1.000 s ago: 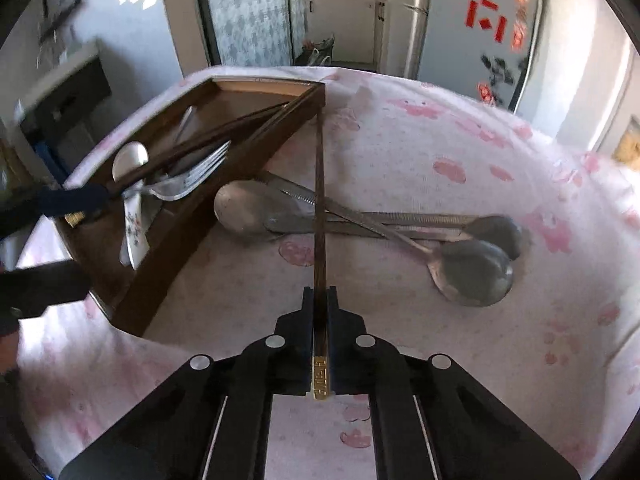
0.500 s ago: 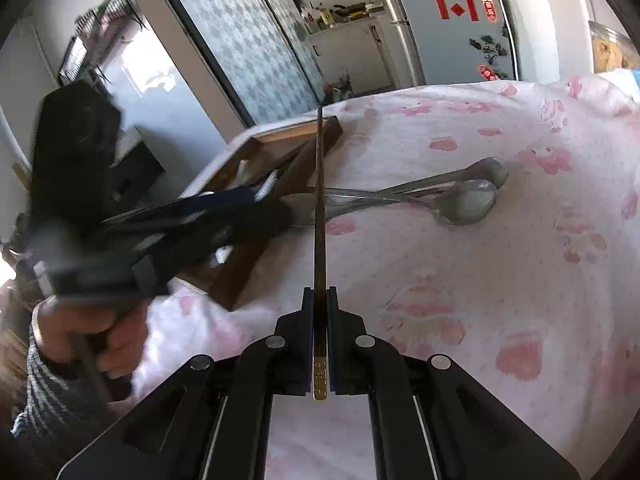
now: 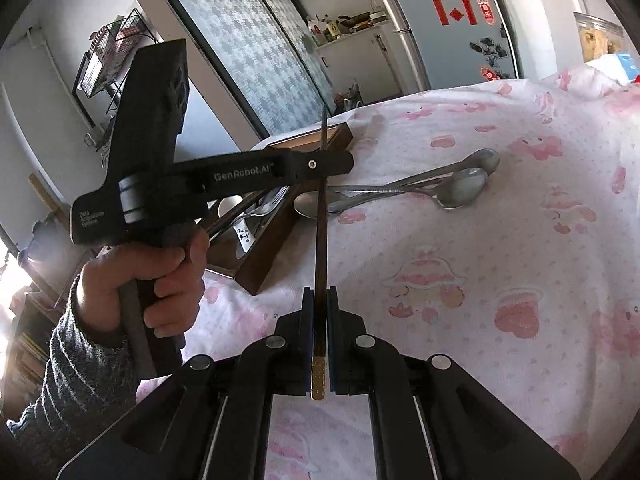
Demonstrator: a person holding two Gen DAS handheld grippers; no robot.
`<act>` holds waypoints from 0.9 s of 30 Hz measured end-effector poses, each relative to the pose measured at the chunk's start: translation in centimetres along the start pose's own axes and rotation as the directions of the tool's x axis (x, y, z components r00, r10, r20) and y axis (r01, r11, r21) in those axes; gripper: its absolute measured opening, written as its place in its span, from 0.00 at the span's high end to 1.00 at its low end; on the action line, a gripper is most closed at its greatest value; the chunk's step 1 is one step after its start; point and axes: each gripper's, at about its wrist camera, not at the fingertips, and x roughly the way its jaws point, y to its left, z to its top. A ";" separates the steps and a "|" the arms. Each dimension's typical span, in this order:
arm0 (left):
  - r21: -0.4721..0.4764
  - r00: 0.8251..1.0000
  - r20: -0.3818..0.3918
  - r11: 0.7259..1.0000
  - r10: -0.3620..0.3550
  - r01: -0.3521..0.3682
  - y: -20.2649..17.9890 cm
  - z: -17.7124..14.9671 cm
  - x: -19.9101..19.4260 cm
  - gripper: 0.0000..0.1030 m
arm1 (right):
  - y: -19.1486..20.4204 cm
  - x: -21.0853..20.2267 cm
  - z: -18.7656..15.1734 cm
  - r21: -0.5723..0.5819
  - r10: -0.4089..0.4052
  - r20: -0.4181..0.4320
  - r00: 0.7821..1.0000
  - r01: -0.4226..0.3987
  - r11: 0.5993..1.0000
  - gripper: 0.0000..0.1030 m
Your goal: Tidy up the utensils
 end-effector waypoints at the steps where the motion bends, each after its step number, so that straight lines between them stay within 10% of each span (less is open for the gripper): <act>1: -0.003 1.000 0.003 1.000 0.001 -0.001 0.2 0.1 -0.2 0.80 | 0.2 0.2 0.1 -0.001 0.004 -0.002 1.000 -0.004 1.000 0.95; 21: -0.129 0.986 0.007 0.978 0.169 -0.167 14.3 0.3 -4.3 0.81 | 10.1 11.7 4.0 -0.051 0.003 -0.086 0.996 -0.007 0.999 0.95; 27: -0.121 0.986 0.008 0.979 0.165 -0.163 14.9 0.4 -3.8 0.47 | 10.3 13.0 5.1 -0.053 -0.033 -0.082 0.996 0.029 0.998 0.95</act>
